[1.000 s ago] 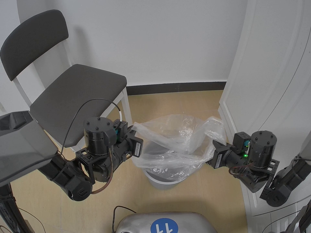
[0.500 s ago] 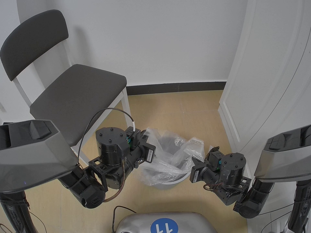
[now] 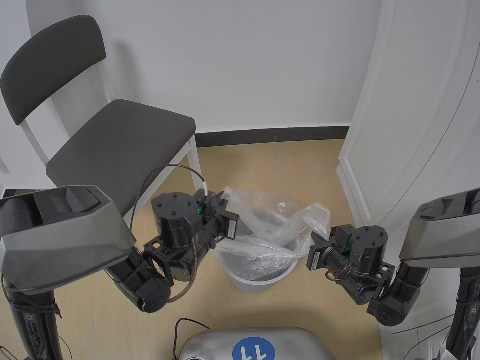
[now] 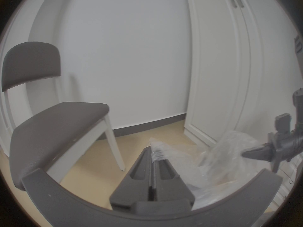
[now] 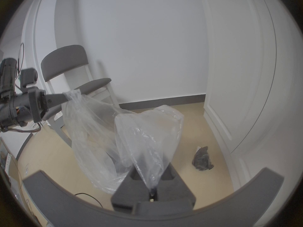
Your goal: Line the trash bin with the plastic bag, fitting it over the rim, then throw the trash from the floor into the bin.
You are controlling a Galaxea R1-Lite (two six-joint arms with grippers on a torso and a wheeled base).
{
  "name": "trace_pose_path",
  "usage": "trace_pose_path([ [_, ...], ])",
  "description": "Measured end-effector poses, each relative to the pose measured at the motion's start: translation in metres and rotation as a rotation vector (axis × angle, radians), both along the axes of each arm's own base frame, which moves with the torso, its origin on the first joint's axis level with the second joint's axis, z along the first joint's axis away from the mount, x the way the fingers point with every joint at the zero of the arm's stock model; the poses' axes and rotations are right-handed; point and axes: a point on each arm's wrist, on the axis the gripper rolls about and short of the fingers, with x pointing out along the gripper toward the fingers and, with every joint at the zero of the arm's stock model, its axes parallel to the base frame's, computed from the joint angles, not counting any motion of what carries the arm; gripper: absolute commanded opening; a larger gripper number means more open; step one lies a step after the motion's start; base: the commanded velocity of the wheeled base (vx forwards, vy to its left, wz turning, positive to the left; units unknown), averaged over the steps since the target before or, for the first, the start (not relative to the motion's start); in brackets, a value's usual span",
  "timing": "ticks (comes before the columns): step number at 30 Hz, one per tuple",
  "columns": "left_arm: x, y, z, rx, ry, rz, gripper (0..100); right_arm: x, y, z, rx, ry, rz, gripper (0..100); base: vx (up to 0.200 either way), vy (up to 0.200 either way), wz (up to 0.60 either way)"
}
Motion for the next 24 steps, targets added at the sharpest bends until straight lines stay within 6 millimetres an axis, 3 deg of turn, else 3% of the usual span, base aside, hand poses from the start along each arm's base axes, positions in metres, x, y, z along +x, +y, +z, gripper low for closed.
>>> trace_pose_path([
  [8, 0.03, 0.045, 0.021, -0.013, -0.026, 0.137, 0, -0.012, -0.028, 0.024, -0.132, 0.097, -0.032, 0, 0.0, 0.0, 0.0],
  [17, 0.045, 0.091, 0.04, 0.029, -0.034, 0.25, 0, -0.035, -0.068, 0.054, -0.267, 0.165, -0.002, 0, 0.0, 0.0, 0.0],
  [24, 0.046, 0.105, 0.043, 0.074, -0.041, 0.277, 0, -0.045, -0.088, 0.062, -0.308, 0.138, 0.011, 0, 0.0, 0.0, 0.0],
])
